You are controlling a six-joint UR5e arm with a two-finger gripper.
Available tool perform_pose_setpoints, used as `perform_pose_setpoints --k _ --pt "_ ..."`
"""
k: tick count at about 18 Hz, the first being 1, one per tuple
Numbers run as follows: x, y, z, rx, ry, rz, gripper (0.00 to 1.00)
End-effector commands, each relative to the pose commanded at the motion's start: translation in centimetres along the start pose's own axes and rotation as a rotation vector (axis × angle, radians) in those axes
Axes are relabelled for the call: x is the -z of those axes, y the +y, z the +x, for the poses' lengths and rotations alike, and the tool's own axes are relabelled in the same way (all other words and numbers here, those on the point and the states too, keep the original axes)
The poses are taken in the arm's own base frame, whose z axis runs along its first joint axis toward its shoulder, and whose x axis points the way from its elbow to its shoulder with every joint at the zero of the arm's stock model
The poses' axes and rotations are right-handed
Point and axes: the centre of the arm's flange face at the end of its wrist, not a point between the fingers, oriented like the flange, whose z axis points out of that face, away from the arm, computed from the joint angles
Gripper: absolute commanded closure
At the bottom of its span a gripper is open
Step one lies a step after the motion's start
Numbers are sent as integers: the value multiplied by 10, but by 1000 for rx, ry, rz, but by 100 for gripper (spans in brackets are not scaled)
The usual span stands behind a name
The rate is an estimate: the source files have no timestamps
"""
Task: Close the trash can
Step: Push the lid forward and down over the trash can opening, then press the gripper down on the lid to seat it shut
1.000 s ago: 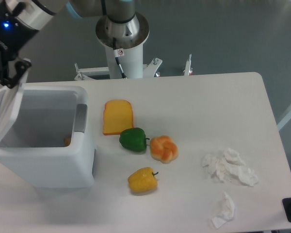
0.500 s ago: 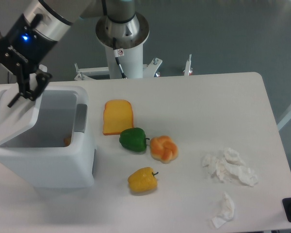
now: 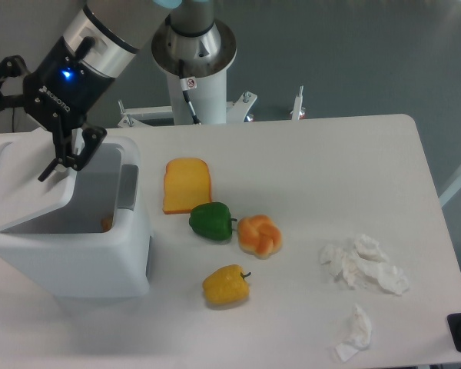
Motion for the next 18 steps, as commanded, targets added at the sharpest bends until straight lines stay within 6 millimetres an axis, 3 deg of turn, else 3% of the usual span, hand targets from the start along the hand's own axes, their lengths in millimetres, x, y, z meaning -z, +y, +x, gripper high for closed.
perform_pose_setpoints --k 18 --pt "-9 22 -10 -18 -56 -59 0"
